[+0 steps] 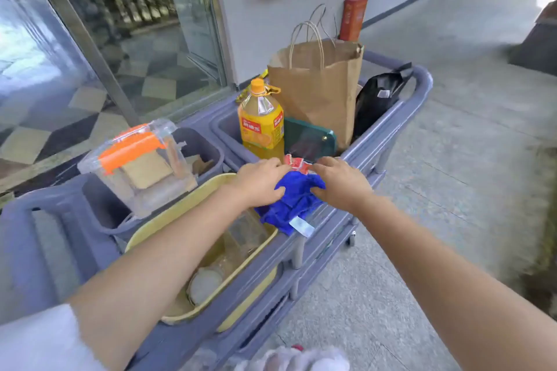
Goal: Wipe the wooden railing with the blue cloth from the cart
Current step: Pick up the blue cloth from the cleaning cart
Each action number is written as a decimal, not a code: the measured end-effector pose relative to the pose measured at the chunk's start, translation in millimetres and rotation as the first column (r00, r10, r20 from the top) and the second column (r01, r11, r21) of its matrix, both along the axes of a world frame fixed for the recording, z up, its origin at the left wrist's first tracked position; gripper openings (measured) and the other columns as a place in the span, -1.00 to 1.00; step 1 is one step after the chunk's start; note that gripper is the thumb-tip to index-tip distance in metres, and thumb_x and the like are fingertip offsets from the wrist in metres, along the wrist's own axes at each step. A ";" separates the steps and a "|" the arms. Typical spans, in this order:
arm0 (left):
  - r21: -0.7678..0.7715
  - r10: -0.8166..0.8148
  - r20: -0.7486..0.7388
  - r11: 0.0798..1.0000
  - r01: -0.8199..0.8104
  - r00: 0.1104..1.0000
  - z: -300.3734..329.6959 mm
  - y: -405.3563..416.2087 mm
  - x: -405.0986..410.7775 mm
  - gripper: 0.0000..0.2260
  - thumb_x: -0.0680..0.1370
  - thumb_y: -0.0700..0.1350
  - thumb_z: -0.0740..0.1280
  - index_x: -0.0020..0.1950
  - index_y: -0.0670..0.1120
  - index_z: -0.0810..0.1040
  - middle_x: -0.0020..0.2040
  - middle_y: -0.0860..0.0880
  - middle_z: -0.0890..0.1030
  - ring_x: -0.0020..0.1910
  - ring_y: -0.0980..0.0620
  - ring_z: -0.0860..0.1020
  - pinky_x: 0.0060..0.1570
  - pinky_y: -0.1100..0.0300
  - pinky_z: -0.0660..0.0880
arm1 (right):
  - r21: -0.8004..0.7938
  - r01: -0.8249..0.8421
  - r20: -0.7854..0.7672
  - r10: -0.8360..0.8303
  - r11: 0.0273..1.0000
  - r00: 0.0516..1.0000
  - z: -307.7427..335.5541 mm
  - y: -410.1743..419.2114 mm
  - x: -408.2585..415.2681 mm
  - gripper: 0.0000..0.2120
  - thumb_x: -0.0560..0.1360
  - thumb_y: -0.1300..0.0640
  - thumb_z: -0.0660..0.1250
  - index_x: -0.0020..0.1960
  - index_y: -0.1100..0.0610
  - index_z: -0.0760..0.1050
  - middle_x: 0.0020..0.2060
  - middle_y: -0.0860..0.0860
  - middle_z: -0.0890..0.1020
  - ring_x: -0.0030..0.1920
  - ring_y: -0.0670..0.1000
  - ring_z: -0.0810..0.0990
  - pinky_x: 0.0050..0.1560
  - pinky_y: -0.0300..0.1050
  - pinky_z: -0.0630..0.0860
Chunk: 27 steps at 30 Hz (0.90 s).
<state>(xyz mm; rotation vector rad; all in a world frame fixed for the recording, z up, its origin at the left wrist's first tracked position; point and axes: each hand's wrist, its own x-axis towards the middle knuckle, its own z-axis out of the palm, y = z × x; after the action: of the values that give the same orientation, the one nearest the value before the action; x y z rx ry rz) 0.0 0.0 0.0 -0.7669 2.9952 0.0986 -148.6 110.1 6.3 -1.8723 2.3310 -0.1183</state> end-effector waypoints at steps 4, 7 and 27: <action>0.117 0.007 0.017 0.993 -0.008 1.000 -19.1 -4.6 -1.9 -0.48 0.50 0.00 0.24 0.44 -0.04 0.20 0.40 -0.13 0.31 0.34 -0.14 0.32 0.20 -0.06 0.42 | 0.072 -0.049 0.038 0.046 0.996 0.998 -12.6 -14.9 -2.5 -0.46 0.48 -0.04 0.27 0.40 0.06 0.24 0.40 0.07 0.32 0.37 0.14 0.26 0.24 0.10 0.37; 0.210 0.025 0.019 0.977 -0.028 1.000 -33.4 -0.5 -2.0 -0.44 0.50 -0.01 0.27 0.45 -0.08 0.18 0.48 -0.19 0.20 0.42 -0.16 0.21 0.37 0.03 0.20 | 0.141 -0.120 0.055 0.113 0.983 0.992 -24.4 -20.6 -6.2 -0.41 0.48 -0.04 0.27 0.44 0.04 0.19 0.44 0.08 0.27 0.41 0.13 0.21 0.33 0.09 0.31; 0.336 0.156 -0.283 0.940 -0.055 0.946 -23.0 25.7 -1.0 -0.77 0.41 -0.30 0.29 0.05 -0.14 0.53 0.07 -0.10 0.59 0.10 -0.06 0.51 0.07 0.10 0.43 | -0.156 -0.148 0.228 0.182 0.976 0.956 -30.2 4.9 -33.0 -0.76 0.46 0.20 0.25 0.11 0.11 0.54 -0.02 0.08 0.65 0.07 0.11 0.55 0.02 0.03 0.52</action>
<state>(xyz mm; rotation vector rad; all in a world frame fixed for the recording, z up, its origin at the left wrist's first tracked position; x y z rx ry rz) -1.0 25.7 -23.0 -0.9482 3.0851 0.7633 -181.6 115.0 -23.9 -1.9806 2.0432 -0.4714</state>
